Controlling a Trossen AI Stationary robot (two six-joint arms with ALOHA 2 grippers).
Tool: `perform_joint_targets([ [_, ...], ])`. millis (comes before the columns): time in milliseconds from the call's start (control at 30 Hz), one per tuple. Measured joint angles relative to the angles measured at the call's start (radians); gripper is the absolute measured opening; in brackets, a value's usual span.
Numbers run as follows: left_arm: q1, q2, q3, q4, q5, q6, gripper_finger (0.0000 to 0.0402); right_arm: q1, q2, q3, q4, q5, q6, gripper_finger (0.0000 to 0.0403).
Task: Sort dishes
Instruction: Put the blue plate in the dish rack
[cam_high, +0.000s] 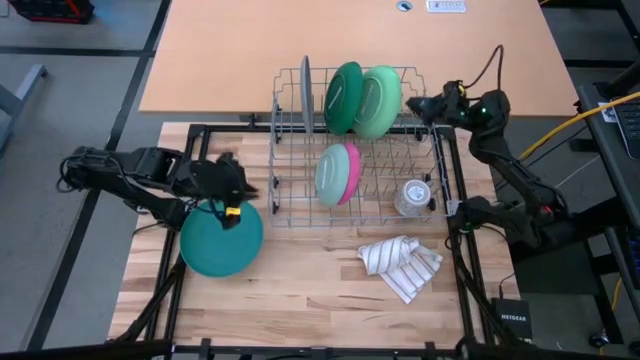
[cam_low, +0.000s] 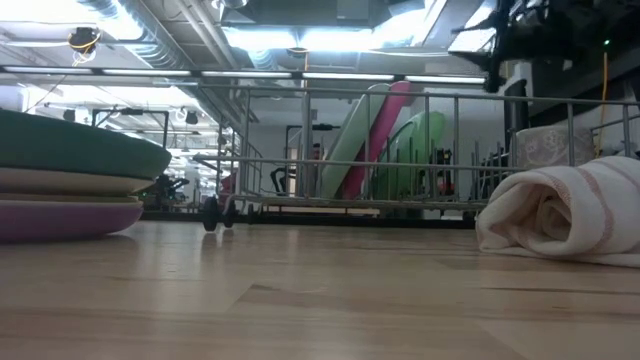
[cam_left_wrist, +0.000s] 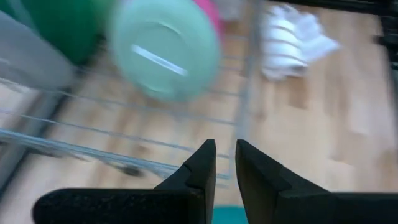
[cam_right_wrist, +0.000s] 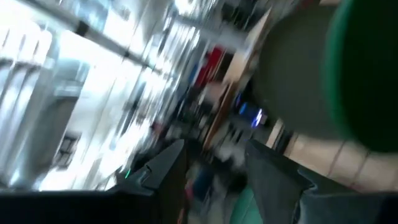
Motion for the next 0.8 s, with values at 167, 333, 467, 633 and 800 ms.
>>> perform_joint_targets([
  [167, -0.046, 0.062, 0.000, -0.008, 0.105, -0.079, 0.0090, 0.164, -0.039, 0.000, -0.001, -0.050, 0.008, 0.0167],
  [333, -0.103, 0.159, 0.000, -0.050, 0.165, -0.159, 0.0152, 0.382, -0.064, 0.000, -0.001, -0.046, 0.008, 0.0167],
  [467, -0.149, 0.248, 0.000, -0.092, 0.241, -0.162, 0.0189, 0.569, -0.065, 0.000, -0.003, -0.005, 0.004, 0.0167],
  [633, -0.210, 0.347, 0.000, -0.113, 0.297, -0.236, 0.0205, 0.786, -0.064, 0.000, -0.004, 0.110, -0.008, 0.0167],
  [800, -0.278, 0.421, 0.000, -0.128, 0.330, -0.349, 0.0203, 0.965, -0.064, 0.000, -0.035, 0.226, -0.077, 0.0167],
])
